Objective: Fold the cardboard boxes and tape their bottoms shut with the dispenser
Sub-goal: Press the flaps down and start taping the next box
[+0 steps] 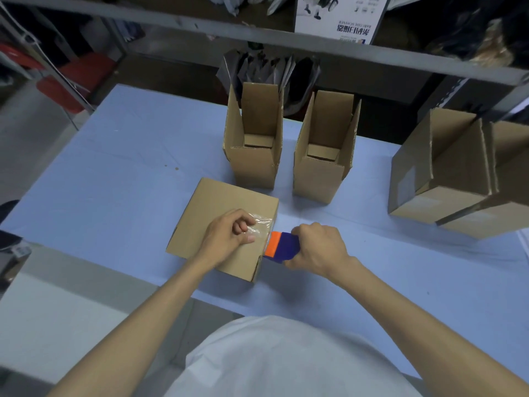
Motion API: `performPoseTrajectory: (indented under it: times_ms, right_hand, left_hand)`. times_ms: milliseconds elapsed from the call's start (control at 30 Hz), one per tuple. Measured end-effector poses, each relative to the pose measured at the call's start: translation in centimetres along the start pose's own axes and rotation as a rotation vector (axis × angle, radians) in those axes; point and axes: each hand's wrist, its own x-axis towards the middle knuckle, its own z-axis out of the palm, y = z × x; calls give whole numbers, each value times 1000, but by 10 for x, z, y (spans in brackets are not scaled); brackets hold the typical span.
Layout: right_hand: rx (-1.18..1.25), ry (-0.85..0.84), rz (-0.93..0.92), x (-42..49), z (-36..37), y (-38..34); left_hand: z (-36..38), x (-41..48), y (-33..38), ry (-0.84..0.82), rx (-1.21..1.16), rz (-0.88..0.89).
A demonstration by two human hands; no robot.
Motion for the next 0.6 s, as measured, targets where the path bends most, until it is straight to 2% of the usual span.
performPoseTrajectory:
  times_ms: [200, 267, 367, 467, 533, 600]
  right_hand:
    - [-282, -21, -92, 7, -3, -13]
    - [-241, -11, -28, -2, 6, -1]
    - [-110, 84, 117, -10, 8, 12]
    - [-7, 157, 163, -15, 11, 19]
    - [97, 171, 176, -16, 14, 21]
    - [154, 165, 197, -16, 22, 23]
  left_hand:
    - [0, -1, 1, 19, 7, -2]
    - [1, -5, 5, 17, 84, 65]
    - [7, -12, 12, -38, 437, 309]
    - [14, -17, 20, -130, 690, 517]
    - [17, -16, 23, -165, 793, 555]
    - [18, -16, 24, -195, 826, 514]
